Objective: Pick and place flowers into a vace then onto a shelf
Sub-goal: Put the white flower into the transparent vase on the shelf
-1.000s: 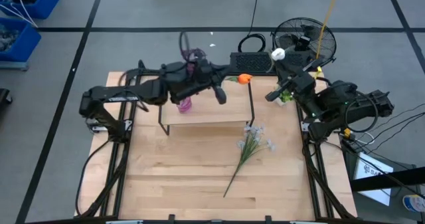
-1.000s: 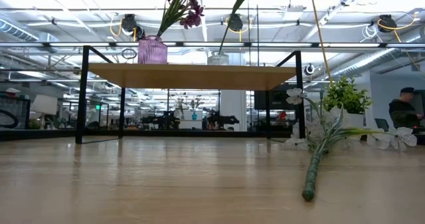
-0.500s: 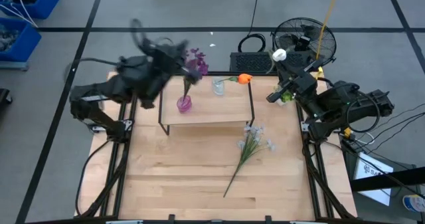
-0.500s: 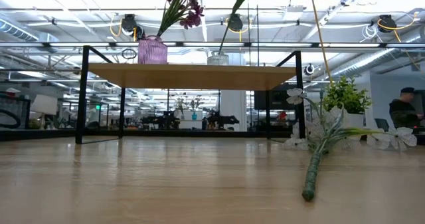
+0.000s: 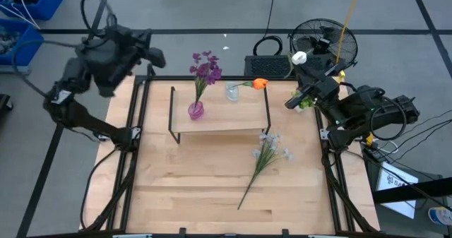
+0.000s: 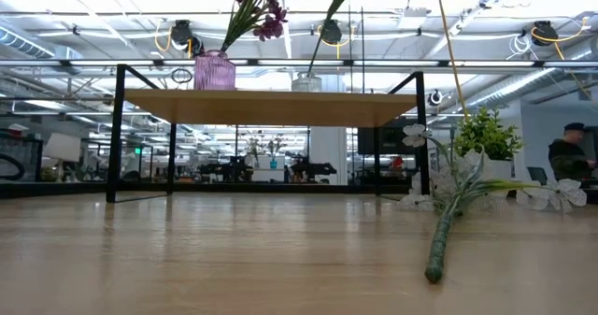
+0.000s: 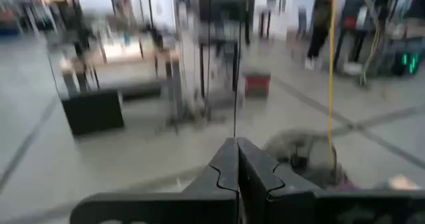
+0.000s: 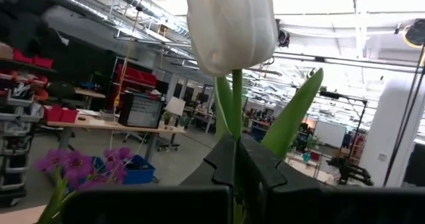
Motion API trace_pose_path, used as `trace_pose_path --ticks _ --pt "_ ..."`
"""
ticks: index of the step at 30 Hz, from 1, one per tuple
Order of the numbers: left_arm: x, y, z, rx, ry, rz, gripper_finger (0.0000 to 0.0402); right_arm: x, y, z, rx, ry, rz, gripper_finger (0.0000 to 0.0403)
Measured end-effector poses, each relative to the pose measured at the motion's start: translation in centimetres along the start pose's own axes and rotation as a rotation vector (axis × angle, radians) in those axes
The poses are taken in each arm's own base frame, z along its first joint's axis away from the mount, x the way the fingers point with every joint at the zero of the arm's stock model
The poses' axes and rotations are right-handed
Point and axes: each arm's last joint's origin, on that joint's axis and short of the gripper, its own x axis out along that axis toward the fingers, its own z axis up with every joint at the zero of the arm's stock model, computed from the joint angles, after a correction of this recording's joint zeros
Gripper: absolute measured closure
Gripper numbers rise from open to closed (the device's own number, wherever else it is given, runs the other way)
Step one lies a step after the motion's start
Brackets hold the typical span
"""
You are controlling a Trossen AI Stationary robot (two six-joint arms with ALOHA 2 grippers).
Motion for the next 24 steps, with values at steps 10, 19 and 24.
trace_pose_path --ticks 10,19,24 --pt "4.8 2.2 -5.5 -0.068 0.428 -0.017 0.0401 0.0 0.5 -0.5 0.070 0.030 0.031 0.0403" --pt "12.6 3.5 -13.4 -0.097 0.593 0.040 0.0401 -0.1 0.5 -0.5 0.154 0.030 0.035 0.0403" --pt "16.0 5.5 -15.3 -0.233 0.572 -0.094 0.0401 -0.4 0.7 -0.3 0.156 0.027 0.057 0.0403"
